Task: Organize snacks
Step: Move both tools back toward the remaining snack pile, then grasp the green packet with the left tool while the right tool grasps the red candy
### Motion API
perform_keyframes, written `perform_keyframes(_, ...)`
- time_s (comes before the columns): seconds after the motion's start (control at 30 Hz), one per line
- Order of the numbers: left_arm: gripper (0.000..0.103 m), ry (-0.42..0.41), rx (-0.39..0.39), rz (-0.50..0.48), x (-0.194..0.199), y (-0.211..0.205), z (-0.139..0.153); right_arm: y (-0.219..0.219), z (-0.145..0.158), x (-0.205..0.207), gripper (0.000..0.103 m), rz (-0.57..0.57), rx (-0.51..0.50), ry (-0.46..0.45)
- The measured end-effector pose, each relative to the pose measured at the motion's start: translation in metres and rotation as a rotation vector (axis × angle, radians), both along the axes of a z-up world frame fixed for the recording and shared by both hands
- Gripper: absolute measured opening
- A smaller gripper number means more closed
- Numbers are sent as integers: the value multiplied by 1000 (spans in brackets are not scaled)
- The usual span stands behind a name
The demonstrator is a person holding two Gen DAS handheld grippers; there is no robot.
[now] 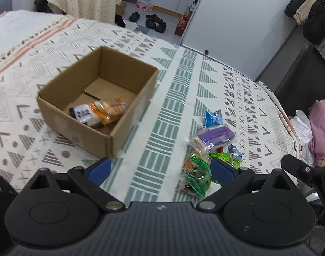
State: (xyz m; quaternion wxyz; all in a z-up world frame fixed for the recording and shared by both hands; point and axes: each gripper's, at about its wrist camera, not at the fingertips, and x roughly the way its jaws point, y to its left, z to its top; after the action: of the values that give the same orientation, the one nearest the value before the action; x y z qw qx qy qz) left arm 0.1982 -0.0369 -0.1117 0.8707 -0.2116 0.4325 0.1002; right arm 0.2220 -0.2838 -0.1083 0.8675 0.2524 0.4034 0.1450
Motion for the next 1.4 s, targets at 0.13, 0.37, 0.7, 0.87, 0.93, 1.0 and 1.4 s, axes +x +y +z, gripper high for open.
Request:
perform_keyframes(0.13, 91, 23, -44, -22, 13, -8, -16, -9, -14, 6, 90, -58, 36, 54)
perform_keyframes(0.37, 88, 61, -88, -77, 35, -25, -42, -7, -29, 17, 87, -128, 74, 118)
perform_keyframes(0.7, 80, 138, -121, -134, 69, -50, -86, -14, -63, 38, 73, -161, 17, 201)
perform_keyframes(0.87, 71, 175, -128, -153, 81, -60, -103, -14, -78, 51, 68, -155, 20, 241)
perform_keyframes(0.93, 60, 187, -134, -155, 84, -62, -107, -12, -81, 56, 68, -155, 20, 249)
perform_keyframes(1.0, 47, 191, -137, -151, 86, -62, -109, -10, -85, 60, 68, -157, 21, 264)
perform_keyframes(1.4, 43, 178, -144, -79, 81, -38, -95, 11, -100, 76, 65, -154, -42, 325)
